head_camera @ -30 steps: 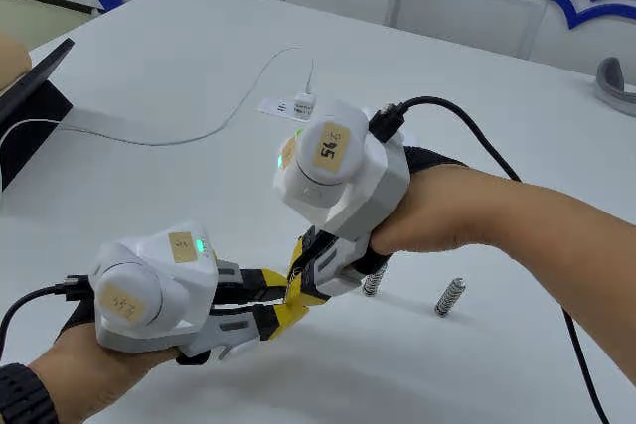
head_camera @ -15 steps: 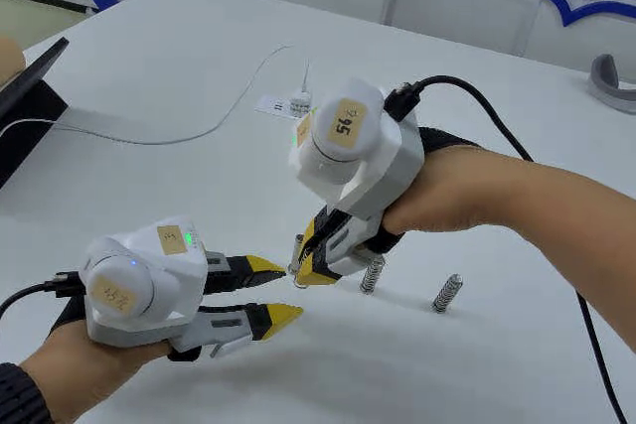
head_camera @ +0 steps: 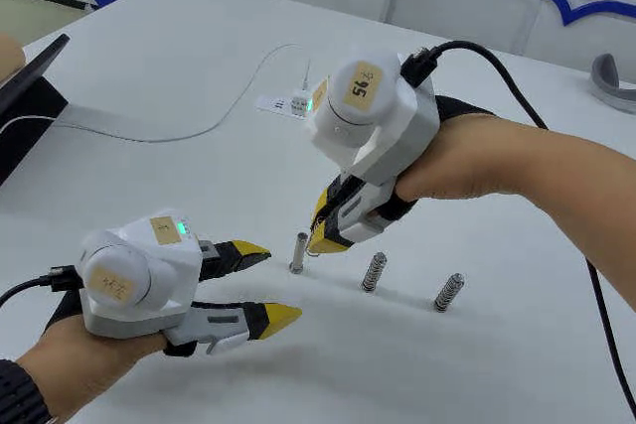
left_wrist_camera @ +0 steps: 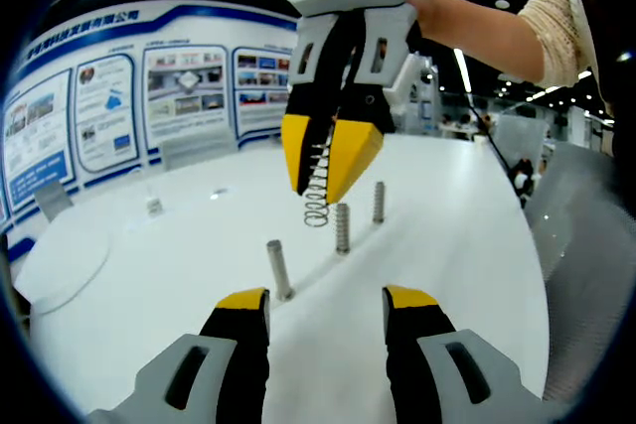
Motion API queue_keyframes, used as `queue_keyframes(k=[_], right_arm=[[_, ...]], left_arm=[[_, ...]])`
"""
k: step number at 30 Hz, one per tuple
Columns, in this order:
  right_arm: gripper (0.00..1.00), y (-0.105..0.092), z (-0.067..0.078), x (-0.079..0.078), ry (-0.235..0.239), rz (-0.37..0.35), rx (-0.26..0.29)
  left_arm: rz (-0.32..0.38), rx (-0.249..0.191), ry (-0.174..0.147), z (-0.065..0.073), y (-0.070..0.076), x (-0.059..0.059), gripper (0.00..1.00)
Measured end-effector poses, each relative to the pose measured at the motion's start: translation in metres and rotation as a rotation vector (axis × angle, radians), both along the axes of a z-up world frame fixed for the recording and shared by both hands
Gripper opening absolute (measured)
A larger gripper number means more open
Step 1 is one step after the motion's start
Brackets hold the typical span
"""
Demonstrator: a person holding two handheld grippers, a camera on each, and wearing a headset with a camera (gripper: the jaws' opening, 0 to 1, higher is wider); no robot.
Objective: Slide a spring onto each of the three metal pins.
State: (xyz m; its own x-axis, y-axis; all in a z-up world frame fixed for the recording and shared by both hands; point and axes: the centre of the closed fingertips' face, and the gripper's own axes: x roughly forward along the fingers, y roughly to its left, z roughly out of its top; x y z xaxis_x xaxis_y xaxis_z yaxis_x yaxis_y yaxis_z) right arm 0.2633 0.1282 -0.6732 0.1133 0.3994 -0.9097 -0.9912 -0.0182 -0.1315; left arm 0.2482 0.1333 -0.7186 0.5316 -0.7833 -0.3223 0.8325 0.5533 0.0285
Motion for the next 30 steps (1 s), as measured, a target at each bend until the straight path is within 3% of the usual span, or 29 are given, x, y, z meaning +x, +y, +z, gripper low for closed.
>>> queue_keyframes(k=[11,30], right_arm=[[0.12,0.001,-0.006,0.019,-0.024,-0.024,-0.007],[0.12,0.009,-0.02,0.027,0.005,-0.029,-0.016]], left_arm=[[0.019,-0.004,0.017,-0.003,0.002,0.001,0.56],[0.021,-0.002,0.025,-0.006,0.003,0.002,0.59]])
